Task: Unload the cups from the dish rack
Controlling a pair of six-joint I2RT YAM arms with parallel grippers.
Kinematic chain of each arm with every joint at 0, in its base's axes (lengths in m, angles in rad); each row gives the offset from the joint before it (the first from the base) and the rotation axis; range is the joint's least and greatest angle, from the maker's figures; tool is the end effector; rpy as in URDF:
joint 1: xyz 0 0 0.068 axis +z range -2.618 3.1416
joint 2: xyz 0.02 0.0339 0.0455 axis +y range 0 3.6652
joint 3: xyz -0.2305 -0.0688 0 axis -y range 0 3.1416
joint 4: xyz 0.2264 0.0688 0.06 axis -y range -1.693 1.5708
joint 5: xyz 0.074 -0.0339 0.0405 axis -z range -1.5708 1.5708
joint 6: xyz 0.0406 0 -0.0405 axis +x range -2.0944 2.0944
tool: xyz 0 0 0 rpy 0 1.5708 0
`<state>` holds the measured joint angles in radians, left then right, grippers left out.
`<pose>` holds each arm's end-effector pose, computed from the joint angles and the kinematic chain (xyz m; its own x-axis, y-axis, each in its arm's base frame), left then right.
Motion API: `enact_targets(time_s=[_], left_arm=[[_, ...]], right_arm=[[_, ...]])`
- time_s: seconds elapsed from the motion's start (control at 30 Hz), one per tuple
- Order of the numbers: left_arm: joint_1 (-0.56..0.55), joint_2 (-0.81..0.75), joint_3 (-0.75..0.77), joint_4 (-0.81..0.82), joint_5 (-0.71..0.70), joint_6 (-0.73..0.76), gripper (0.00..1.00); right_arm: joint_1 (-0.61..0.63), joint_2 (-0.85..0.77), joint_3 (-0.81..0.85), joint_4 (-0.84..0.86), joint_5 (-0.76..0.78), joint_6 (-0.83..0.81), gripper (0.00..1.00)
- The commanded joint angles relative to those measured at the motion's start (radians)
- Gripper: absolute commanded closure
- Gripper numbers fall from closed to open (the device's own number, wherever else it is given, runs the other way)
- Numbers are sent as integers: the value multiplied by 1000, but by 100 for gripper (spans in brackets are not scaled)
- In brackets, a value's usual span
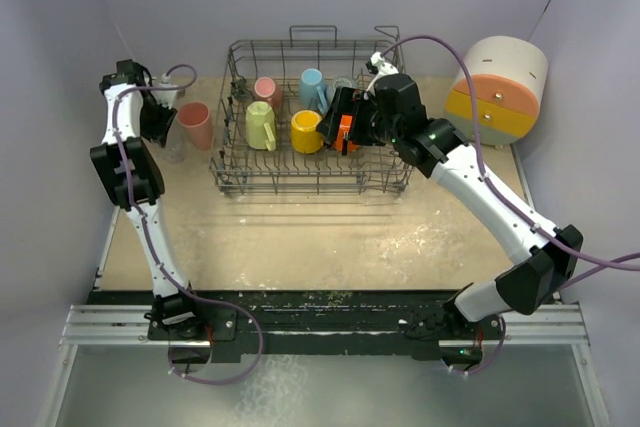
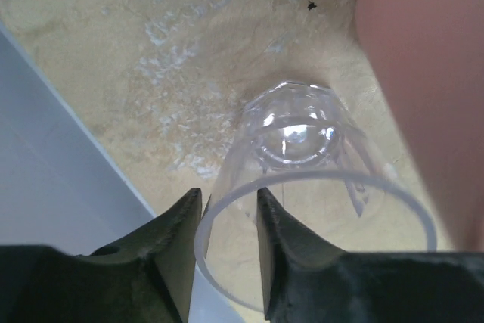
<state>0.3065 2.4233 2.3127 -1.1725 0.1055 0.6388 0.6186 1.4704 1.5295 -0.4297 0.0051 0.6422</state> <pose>0.4376 0.1340 0.1902 -0.8959 0.3384 -0.2880 0.3271 0.9409 0.0881 0.2659 0.1890 0.3746 -0.5813 0.3214 -0.7475 -0.2845 0.7804 0.5568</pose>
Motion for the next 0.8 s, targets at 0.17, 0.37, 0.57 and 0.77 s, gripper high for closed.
enact_targets(time_s=[0.17, 0.37, 0.57, 0.77], left_arm=[[-7, -88, 71, -9, 13, 14, 51], [-8, -241, 124, -28, 91, 17, 10], [-11, -475, 27, -2, 272, -49, 0], [-81, -678, -219, 33, 376, -108, 1]], right_arm=[[-11, 48, 86, -13, 21, -61, 0], [-11, 161, 173, -68, 119, -149, 0], [-11, 324, 274, -142, 248, -239, 2], [-11, 467, 379, -210, 388, -272, 12]])
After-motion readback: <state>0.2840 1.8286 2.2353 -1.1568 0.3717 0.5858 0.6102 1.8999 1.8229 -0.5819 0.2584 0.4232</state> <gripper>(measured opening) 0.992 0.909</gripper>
